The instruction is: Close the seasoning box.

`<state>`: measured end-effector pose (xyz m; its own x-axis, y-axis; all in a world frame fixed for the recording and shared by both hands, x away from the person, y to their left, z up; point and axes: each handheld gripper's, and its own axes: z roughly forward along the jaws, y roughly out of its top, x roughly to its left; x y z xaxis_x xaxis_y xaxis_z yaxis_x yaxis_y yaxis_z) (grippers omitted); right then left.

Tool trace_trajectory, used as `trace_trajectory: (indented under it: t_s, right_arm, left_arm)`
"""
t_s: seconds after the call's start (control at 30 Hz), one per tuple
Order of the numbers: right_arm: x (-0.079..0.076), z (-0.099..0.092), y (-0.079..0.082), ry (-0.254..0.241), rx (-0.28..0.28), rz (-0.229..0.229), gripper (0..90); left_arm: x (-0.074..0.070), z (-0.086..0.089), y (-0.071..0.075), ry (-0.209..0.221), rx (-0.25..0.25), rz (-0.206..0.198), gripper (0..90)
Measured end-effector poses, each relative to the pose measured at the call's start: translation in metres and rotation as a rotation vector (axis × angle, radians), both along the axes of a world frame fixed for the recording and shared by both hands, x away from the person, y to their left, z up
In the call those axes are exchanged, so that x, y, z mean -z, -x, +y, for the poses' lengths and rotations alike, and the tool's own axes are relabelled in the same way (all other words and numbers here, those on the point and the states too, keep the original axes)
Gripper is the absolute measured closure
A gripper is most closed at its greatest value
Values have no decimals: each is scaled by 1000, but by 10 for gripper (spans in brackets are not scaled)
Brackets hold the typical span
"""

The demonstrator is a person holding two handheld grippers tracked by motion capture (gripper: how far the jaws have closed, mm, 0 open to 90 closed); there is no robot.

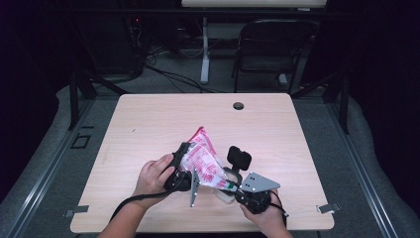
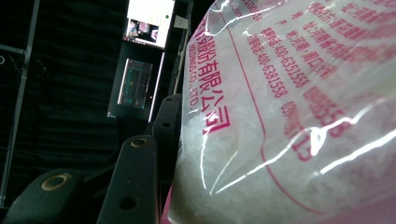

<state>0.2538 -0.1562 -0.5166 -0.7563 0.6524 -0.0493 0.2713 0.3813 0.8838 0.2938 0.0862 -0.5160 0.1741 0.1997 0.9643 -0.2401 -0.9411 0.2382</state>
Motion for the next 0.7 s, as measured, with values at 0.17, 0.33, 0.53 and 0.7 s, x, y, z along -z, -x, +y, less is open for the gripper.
trace_trajectory:
  t_s: [0.17,0.33,0.53,0.7]
  right_arm:
    - [1,0,0,2,-2,1,899]
    - [1,-1,-1,1,0,2,899]
    - [2,-1,-2,3,4,5,899]
    - [2,-1,-2,1,5,6,898]
  left_arm:
    - [0,0,0,-16,1,-9,616]
    - [-1,-1,1,-28,3,-17,614]
    - [-2,-1,2,-39,4,-27,613]
    - [-3,-1,3,-49,5,-33,614]
